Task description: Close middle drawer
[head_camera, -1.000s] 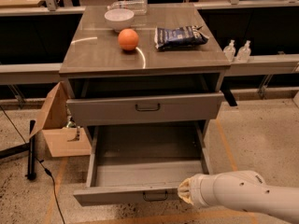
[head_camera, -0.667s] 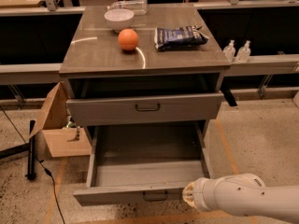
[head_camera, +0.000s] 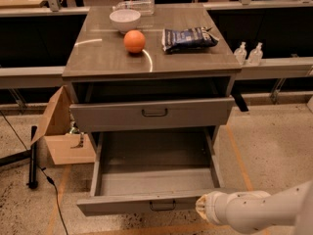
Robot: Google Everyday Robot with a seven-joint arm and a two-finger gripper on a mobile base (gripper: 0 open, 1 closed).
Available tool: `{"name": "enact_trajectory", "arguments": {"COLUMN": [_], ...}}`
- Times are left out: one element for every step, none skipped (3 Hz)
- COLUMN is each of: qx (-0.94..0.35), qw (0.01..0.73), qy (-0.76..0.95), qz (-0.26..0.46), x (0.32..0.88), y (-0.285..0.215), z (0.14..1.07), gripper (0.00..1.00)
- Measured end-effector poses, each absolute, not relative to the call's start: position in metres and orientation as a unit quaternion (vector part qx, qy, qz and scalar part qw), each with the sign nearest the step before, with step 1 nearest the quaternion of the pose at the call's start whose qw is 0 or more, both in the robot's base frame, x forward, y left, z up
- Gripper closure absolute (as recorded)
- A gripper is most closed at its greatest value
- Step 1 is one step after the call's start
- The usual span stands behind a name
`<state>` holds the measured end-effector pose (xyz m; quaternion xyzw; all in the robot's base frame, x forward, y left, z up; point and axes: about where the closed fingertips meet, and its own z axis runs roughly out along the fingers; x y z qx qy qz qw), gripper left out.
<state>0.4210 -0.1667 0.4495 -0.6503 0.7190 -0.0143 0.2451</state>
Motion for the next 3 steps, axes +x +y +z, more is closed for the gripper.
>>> {"name": "enact_trajectory", "arguments": {"qx": [-0.633, -0.613, -0.593], "qw": [0.263, 0.277, 0.291], "qy": [0.728, 0.739, 0.748], "qz": [-0.030, -0.046, -0.063], "x": [0.427, 0.430, 0.439], "y": [-0.168, -0.164, -0.162], "z": [0.431, 0.409, 0.398], "gripper": [1.00, 1.00, 1.00]}}
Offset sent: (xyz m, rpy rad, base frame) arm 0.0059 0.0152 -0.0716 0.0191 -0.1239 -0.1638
